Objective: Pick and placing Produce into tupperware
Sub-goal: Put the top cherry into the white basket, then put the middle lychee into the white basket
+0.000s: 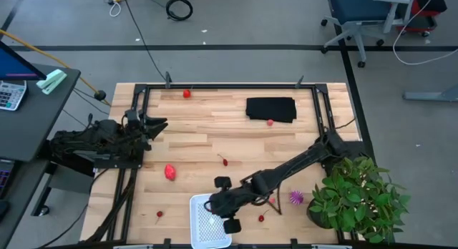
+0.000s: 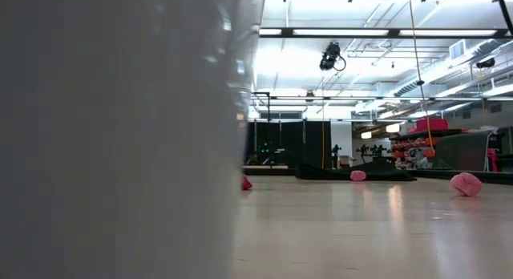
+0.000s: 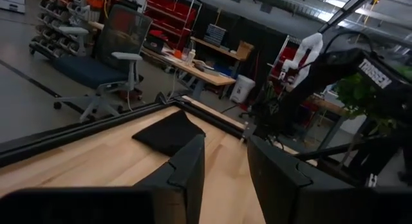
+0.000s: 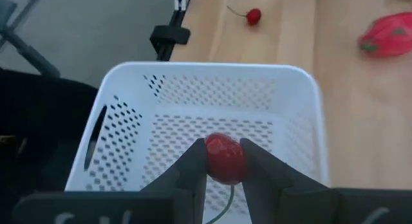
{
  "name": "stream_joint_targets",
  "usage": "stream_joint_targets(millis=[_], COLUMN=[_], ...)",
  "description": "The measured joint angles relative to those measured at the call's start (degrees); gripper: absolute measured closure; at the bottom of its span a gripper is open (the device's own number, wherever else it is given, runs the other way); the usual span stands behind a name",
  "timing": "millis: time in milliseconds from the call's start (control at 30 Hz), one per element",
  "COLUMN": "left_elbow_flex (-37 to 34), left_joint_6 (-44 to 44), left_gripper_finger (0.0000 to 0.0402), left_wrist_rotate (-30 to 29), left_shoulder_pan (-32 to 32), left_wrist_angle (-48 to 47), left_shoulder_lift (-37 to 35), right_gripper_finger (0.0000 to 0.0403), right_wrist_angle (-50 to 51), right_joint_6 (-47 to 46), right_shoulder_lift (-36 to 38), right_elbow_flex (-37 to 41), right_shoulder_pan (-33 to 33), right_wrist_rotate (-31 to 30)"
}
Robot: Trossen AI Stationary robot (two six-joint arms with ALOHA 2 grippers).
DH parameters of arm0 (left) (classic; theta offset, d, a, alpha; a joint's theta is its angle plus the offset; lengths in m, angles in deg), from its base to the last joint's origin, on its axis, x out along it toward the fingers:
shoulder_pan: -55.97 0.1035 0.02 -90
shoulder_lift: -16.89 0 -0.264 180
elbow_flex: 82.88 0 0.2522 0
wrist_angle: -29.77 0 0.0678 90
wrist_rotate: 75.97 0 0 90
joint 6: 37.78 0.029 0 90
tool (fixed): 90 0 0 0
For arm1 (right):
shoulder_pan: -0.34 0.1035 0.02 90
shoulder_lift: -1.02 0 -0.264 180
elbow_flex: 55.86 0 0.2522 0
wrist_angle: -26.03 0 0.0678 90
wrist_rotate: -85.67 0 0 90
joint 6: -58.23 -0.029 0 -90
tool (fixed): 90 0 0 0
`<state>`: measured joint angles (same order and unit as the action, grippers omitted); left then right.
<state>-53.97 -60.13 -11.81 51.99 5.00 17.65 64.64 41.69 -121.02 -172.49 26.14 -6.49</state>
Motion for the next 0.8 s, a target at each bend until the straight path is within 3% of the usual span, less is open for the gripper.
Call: stream_joint_targets(millis=[367, 800], left_elbow_flex=[0.0, 0.0], left_joint_6=[-1.1, -1.1], left_gripper_finger=[0.0283, 0.0282], left_wrist_rotate=[0.0, 0.0], left_shoulder_pan=[0.0, 0.0], left_wrist_angle=[-0.2, -0.5], left_shoulder_lift=[0.0, 0.0], right_gripper_finger=[0.0307, 0.0240], right_wrist_angle=[1.0, 1.3], right_joint_6=[-0.2, 2.9], right_shoulder_lift=[-6.2, -6.7], right_elbow_flex=[-2.9, -2.9], right_shoulder_pan=[-0.2, -0.9], right_wrist_rotate=[4.3, 3.7])
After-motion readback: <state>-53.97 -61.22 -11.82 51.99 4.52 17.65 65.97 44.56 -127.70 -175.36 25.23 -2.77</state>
